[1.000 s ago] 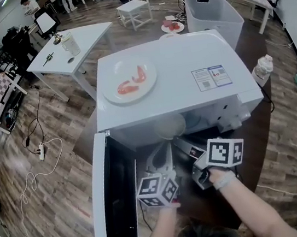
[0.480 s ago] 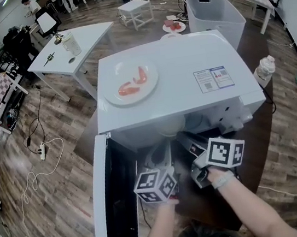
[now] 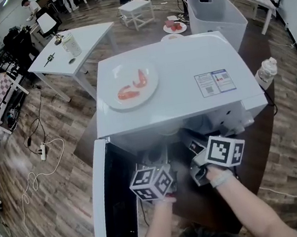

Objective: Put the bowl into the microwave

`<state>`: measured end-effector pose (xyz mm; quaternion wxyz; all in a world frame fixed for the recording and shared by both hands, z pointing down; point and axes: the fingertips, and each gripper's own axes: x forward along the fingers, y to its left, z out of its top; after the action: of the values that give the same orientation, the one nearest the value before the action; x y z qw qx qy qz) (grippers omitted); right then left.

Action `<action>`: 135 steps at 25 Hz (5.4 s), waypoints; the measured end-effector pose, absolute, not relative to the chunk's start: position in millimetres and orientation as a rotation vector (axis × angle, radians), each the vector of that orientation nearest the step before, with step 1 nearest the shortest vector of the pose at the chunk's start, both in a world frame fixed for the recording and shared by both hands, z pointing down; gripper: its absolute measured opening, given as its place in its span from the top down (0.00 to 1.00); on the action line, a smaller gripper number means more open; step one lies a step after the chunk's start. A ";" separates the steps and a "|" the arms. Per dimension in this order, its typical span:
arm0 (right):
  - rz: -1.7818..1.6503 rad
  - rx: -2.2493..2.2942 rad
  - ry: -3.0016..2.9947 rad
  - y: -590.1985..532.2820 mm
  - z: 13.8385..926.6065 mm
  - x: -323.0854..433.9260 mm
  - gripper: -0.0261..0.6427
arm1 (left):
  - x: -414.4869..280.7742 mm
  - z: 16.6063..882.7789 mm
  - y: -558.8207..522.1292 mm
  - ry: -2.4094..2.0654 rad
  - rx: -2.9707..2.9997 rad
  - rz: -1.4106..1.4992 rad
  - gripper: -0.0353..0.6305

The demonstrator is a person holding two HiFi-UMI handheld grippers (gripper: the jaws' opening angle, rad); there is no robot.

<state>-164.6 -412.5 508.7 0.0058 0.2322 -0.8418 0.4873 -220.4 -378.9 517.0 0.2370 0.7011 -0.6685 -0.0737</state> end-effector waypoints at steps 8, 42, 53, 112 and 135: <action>1.414 0.797 -2.649 -420.8 512.0 -164.7 0.95 | -224.2 518.8 -387.3 -1.830 1.929 -0.164 0.93; 1.418 0.784 -2.627 -436.3 519.4 -179.9 0.95 | -224.4 518.0 -409.4 -1.796 1.920 -0.141 0.93; 1.375 0.727 -2.652 -424.2 518.0 -177.9 0.96 | -219.0 521.1 -399.6 -1.782 1.913 -0.170 0.93; 0.900 0.680 -2.829 -197.6 413.4 -87.3 0.96 | -107.7 415.1 -188.6 -1.755 2.147 -0.178 0.93; 0.932 0.639 -2.843 -58.4 397.3 -40.1 0.96 | -60.9 401.0 -59.8 -1.680 2.182 -0.173 0.93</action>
<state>-40.1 -58.4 397.3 0.0412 0.2089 -0.9284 0.3045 -60.9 -59.8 401.0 0.1900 0.7765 -0.5976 -0.0617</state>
